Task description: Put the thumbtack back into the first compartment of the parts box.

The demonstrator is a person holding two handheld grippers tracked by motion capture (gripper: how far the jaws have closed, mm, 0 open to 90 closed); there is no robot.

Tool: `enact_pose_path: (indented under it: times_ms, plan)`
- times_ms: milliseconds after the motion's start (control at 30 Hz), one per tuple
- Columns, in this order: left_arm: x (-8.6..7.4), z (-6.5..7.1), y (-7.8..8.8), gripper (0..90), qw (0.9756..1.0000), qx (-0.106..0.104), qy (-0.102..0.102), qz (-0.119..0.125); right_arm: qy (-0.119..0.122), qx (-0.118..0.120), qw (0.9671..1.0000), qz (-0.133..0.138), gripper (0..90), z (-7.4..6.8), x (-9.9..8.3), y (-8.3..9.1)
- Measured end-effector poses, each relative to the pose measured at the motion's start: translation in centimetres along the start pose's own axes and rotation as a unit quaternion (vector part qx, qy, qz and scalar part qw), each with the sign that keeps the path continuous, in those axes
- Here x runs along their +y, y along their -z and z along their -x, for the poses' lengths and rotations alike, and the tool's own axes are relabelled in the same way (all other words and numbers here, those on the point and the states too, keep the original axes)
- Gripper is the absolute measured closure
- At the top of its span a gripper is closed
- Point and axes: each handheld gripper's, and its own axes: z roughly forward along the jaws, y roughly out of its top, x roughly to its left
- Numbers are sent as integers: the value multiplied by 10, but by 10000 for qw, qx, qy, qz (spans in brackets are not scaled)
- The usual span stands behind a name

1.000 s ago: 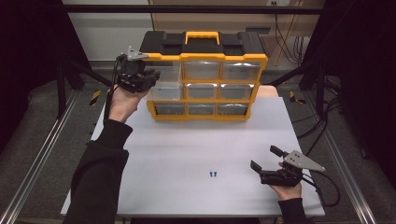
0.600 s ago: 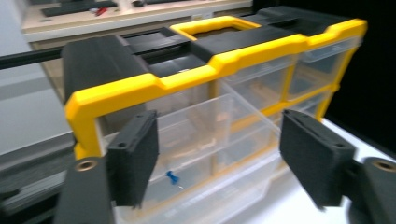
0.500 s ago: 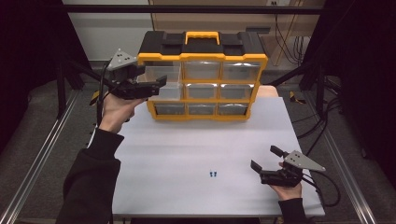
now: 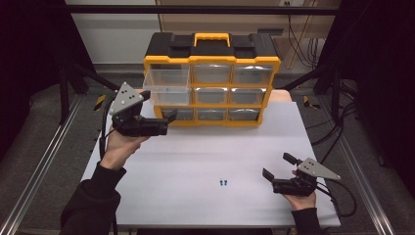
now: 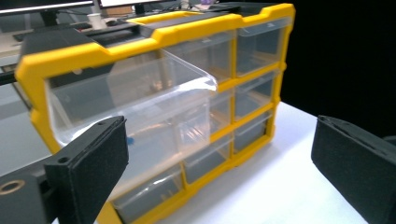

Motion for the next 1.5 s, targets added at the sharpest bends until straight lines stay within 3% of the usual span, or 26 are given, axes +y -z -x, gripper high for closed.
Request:
enact_pose_path:
  times_ms: [233, 367, 500, 767, 800, 967, 1300, 1500]
  plan:
    - [-27, 13, 4, 31, 9999, -136, -91, 51, 17, 1, 10000, 6, 14, 0, 0, 0]
    - [-45, 23, 3, 32, 9997, -238, 25, 21, 146, -24, 9999, 8, 15, 2, -1, 0]
    - [-62, 33, -1, 31, 9996, -279, 52, -57, 31, 3, 10000, -5, 14, 0, 0, 0]
    - [-85, 47, -14, 32, 9987, -392, 192, -247, 188, -33, 9998, 7, 14, 2, -1, 0]
    - [-88, 49, -16, 31, 9984, -414, 227, -302, 105, -21, 9999, -16, 14, 1, 0, 1]
    - [-102, 61, -28, 31, 9970, -527, 291, -491, 188, -28, 9998, 6, 14, 2, -1, 0]
    - [-123, 88, -52, 32, 9921, -757, 166, -986, 123, -23, 9999, -21, 14, 1, -1, 0]
    - [-134, 101, -65, 37, 9892, -819, 206, -1199, 100, -24, 9999, -20, 15, 1, -1, 0]
